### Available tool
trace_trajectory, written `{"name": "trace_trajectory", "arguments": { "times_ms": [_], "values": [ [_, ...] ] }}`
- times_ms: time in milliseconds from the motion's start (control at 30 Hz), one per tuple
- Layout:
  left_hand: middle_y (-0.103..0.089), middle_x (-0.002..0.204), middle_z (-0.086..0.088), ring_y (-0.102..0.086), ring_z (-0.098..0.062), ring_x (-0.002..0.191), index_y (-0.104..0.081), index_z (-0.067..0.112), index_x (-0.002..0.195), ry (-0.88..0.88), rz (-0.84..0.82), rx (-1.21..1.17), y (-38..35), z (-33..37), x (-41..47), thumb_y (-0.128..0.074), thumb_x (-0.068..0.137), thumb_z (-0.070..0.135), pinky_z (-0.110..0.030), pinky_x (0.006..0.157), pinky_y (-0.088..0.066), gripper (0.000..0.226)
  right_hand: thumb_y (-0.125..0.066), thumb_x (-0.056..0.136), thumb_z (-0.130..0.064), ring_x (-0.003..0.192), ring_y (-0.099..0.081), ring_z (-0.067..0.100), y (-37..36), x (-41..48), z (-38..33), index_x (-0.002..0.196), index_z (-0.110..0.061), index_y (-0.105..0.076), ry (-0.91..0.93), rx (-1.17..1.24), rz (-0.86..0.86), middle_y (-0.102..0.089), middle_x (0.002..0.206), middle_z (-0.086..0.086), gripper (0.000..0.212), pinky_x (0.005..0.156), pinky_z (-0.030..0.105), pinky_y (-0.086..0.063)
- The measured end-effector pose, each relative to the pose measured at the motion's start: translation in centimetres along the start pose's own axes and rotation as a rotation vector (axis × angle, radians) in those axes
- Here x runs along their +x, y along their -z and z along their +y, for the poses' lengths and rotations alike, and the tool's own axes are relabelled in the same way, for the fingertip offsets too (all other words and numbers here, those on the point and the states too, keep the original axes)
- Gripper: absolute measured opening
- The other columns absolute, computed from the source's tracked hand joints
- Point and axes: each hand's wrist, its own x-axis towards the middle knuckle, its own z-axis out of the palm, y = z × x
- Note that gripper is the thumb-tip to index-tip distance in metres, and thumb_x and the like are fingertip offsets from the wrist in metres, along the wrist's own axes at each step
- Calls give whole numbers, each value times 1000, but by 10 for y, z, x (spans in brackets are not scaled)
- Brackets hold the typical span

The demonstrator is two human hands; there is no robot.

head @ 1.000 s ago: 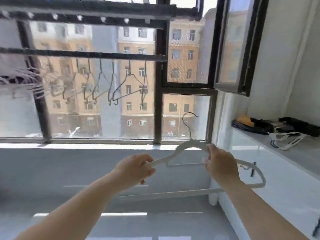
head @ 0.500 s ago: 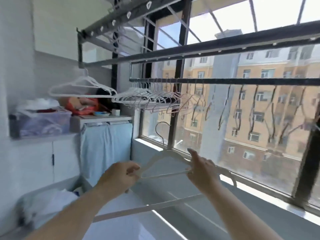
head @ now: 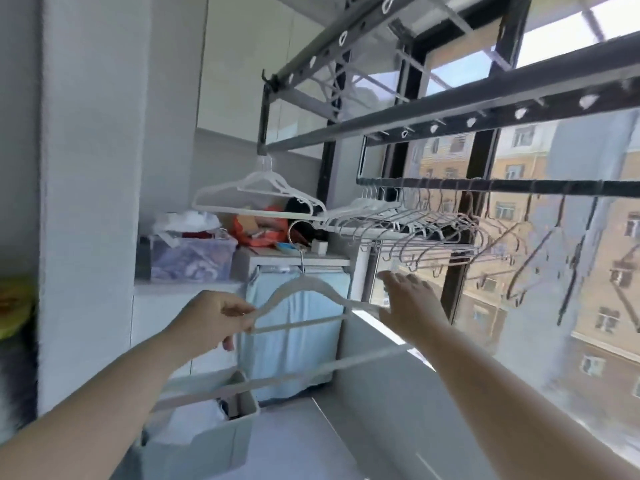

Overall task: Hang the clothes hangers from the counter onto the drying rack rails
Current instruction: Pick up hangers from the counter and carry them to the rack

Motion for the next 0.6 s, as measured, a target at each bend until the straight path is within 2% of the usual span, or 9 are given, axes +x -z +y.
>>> {"name": "trace_trajectory", "arguments": {
  "times_ms": [67,167,200,300,367,433,500,600],
  "values": [
    [-66,69,3,-47,-1,31,-64,19,75,-7,24,71,9,-13,25,-61,85,12,-14,41,-37,13,-47,93,-23,134,-27,20,-3,22,-9,141,-17,-28,44,-33,19,-33,144,2,51,109,30,-22],
    [-63,63,13,-50,1,33,-65,20,78,-46,86,160,23,-28,70,-62,85,14,-24,57,-43,9,-43,94,-18,137,-16,20,6,58,-26,140,-19,-31,79,-60,140,-23,147,-1,47,113,31,-13],
    [-61,60,15,-51,0,34,-64,22,76,-71,110,181,27,-32,86,-62,85,14,-24,58,-43,12,-43,94,-16,137,-15,20,12,72,-34,139,-19,-32,84,-63,193,-22,147,-1,46,113,31,-11],
    [-56,49,15,-50,-4,39,-64,14,81,-133,151,173,39,-42,138,-60,86,10,-13,47,-40,8,-42,95,-16,136,-14,21,34,121,-62,138,-16,-34,117,-118,348,-23,147,2,44,113,31,-6],
    [-59,56,11,-52,-7,46,-64,12,88,-172,173,162,52,-47,175,-58,87,9,-21,55,-45,7,-44,94,-13,137,-17,23,47,157,-85,137,-12,-38,161,-196,485,-27,146,7,44,113,34,-5],
    [-61,66,8,-54,-10,56,-64,18,85,-194,199,187,68,-50,210,-59,87,14,-27,66,-44,7,-43,93,-10,139,-19,28,56,194,-107,135,-8,-41,203,-333,566,-31,145,13,43,115,40,-5],
    [-64,70,6,-57,-10,59,-64,20,81,-240,228,206,88,-51,245,-59,86,18,-27,68,-45,7,-36,95,-12,141,-12,28,63,232,-123,137,-10,-36,160,-495,551,-25,148,12,42,115,44,1],
    [-64,69,6,-55,-2,42,-64,21,78,-298,265,194,114,-51,292,-59,86,16,-22,56,-44,11,-34,95,-16,140,-13,31,74,268,-138,139,-10,-29,-67,-615,568,-26,147,12,45,114,49,3]
  ]
}}
